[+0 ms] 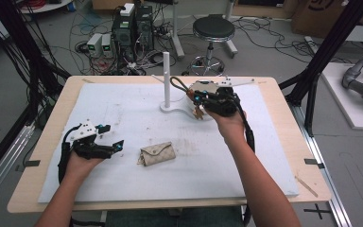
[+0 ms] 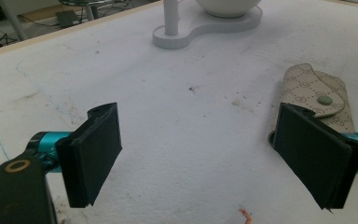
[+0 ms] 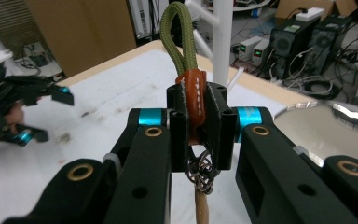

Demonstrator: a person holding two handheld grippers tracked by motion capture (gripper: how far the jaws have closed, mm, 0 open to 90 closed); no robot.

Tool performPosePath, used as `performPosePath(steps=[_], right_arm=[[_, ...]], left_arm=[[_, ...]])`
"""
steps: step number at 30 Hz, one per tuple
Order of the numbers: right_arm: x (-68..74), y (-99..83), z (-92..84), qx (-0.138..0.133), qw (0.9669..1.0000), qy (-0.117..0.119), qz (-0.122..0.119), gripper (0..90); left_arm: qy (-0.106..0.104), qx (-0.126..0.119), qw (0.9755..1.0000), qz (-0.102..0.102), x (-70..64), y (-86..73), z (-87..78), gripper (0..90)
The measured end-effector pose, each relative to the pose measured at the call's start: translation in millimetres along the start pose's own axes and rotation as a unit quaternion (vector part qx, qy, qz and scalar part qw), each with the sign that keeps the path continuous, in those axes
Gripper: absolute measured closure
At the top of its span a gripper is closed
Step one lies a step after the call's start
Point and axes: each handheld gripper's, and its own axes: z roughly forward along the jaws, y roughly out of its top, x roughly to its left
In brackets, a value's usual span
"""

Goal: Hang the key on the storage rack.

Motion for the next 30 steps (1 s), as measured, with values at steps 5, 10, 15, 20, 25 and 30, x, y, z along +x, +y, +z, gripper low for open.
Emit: performPosePath(steps=[5,10,15,20,25,30], right_arm=[[1.8,17.8,14.5,0.002,0.9999,0.001,-0.011,81.4],[1.7,25.9,26.5,0.009,0.9998,-0.001,-0.015,81.3],[-2.0,27.3,35.5,0.014,0.9998,-0.007,-0.014,81.3],[-6.0,26.1,41.6,0.016,0.9998,-0.011,-0.009,81.3],[-11.5,23.8,46.3,0.02,0.9997,-0.016,-0.002,81.2],[-14.3,22.7,47.7,0.019,0.9992,-0.036,0.001,54.2]], left_arm=[[0.0,-0.001,1.0,-0.001,0.2,0.1,-0.2,15.1],[-0.001,-0.001,1.0,-0.001,-0.1,0.1,-0.3,15.1],[-0.001,-0.001,1.0,-0.003,0.5,-0.1,-0.5,15.1],[-0.002,0.0,1.0,-0.003,1.0,-0.5,0.0,15.1],[-0.001,0.002,1.0,-0.003,0.9,-0.6,0.1,15.1],[-0.001,0.003,1.0,-0.003,1.0,-0.7,0.2,15.1]])
